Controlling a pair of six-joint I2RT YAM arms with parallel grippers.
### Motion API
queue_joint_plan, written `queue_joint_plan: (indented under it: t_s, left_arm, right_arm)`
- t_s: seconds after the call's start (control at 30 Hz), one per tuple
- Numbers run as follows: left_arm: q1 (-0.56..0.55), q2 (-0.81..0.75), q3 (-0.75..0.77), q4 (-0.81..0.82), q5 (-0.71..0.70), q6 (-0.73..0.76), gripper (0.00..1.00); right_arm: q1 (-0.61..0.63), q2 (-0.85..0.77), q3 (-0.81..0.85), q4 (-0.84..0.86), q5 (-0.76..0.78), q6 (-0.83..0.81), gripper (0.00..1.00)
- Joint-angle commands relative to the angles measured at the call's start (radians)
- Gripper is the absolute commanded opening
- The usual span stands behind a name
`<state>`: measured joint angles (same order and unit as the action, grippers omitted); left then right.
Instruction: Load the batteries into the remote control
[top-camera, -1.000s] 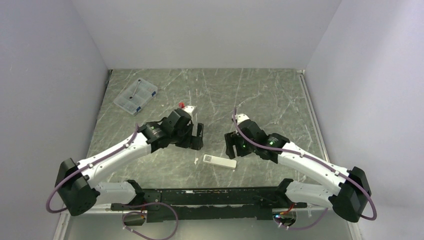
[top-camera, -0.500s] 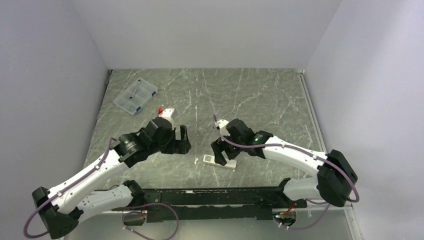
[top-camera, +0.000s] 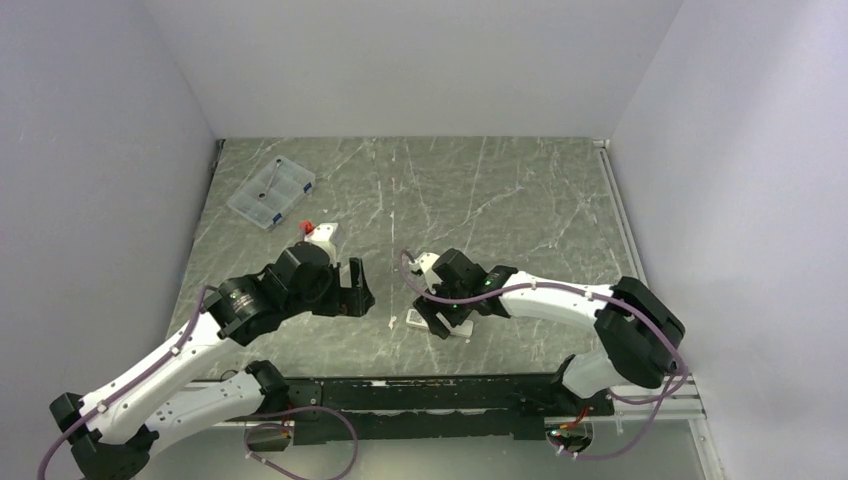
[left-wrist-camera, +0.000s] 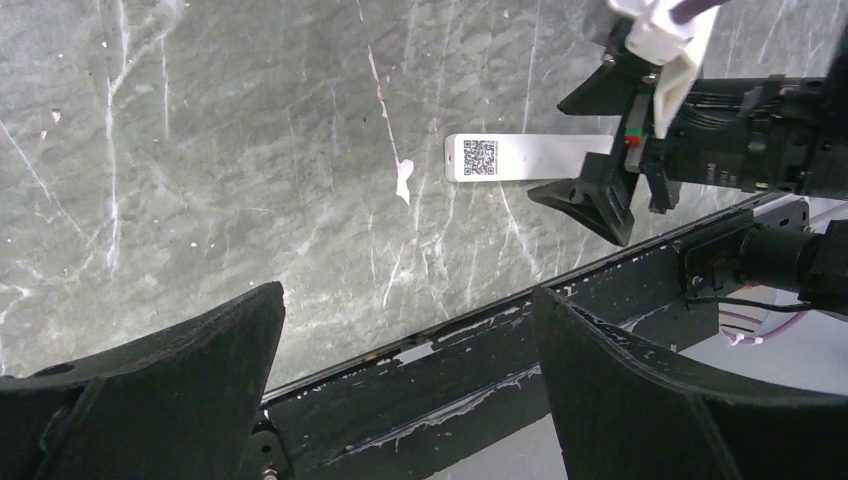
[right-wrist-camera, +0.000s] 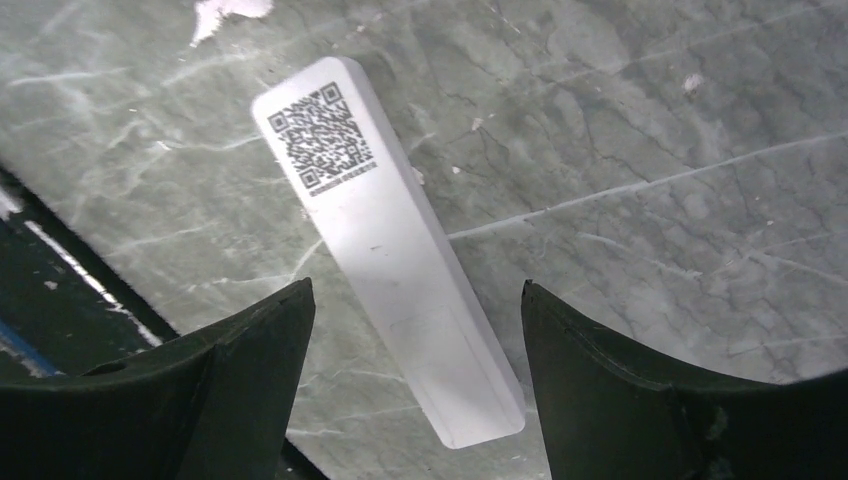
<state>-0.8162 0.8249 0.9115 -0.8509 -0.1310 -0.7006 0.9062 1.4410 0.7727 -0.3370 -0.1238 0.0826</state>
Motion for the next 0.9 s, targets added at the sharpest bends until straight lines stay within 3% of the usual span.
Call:
queue_joint_plan:
  t_s: [0.0, 0.47, 0.57, 0.67, 0.87]
  left_arm:
    - [-0.003, -0.020, -0.011, 0.001, 0.015, -0.003, 0.99]
    - [-0.002, -0.013, -0.025, 0.013, 0.028, 0.014, 0.99]
    - [-0.003, -0.021, -0.031, 0.010, 0.024, 0.010, 0.99]
    - [-0.003, -0.029, -0.042, 0.021, 0.029, 0.005, 0.99]
    - [-0.003, -0.023, -0.043, 0.029, 0.037, -0.001, 0.99]
  right_arm:
    - [0.015, 0.030, 0.038, -0.001, 0.074, -0.019, 0.77]
    - [0.115, 0.120, 0.096, -0.108, 0.225, 0.029, 0.57]
    - [0.118, 0.122, 0.102, -0.119, 0.232, 0.050, 0.46]
    - [0.118, 0.121, 0.113, -0.128, 0.232, 0.063, 0.29]
    - [0.118, 0.079, 0.106, -0.118, 0.225, 0.089, 0.14]
